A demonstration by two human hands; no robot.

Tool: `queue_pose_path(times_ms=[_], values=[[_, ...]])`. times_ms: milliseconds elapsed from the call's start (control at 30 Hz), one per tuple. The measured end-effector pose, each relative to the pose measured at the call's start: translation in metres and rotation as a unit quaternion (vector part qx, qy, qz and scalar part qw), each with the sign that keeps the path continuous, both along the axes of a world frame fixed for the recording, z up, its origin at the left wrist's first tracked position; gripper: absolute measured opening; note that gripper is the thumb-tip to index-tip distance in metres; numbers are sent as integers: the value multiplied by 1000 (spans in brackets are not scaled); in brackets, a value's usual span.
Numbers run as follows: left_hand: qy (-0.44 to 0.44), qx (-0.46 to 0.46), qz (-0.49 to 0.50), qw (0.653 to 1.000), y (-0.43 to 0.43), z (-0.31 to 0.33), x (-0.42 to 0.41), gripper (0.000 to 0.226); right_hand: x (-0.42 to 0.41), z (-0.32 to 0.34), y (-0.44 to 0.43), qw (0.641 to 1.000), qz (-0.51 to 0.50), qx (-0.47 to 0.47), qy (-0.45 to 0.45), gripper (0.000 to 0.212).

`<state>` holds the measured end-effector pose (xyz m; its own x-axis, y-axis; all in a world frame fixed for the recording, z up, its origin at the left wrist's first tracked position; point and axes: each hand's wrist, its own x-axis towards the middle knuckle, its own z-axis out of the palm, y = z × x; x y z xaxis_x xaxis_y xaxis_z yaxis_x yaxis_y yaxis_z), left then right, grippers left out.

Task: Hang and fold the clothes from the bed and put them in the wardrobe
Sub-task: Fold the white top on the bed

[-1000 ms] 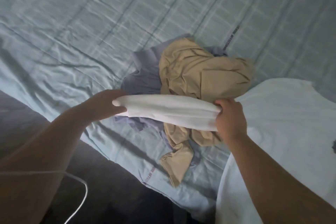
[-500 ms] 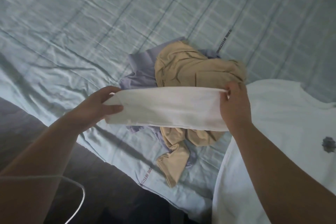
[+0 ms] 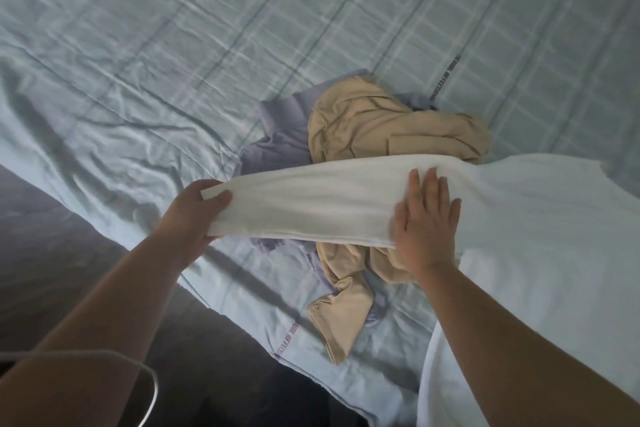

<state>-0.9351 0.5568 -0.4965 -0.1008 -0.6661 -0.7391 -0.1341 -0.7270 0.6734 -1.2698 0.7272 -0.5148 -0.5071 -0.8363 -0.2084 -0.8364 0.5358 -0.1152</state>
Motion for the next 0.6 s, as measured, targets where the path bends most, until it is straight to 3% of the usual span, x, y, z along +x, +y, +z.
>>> queue_pose_path(times_ms=[167,267,367,433,533,567,600], values=[[-39,-105,-31,993,11,19,-8,17,1,-21,-6,999,17,45,-1,66],[4,-131,-17,991,20,44,-36,25,-3,-7,-10,998,33,53,-19,70],[63,-123,-38,990,36,67,-87,31,-11,30,-3,980,-39,-102,-164,53],[76,-113,-77,988,54,79,-134,33,-17,65,8,902,-166,-215,-337,40],[140,-84,-117,980,94,88,-213,32,-38,107,29,664,-307,-280,-621,22],[160,-69,-133,976,109,89,-239,31,-51,115,41,600,-332,-266,-677,23],[179,-53,-148,971,124,90,-264,28,-63,121,53,571,-336,-247,-708,26]])
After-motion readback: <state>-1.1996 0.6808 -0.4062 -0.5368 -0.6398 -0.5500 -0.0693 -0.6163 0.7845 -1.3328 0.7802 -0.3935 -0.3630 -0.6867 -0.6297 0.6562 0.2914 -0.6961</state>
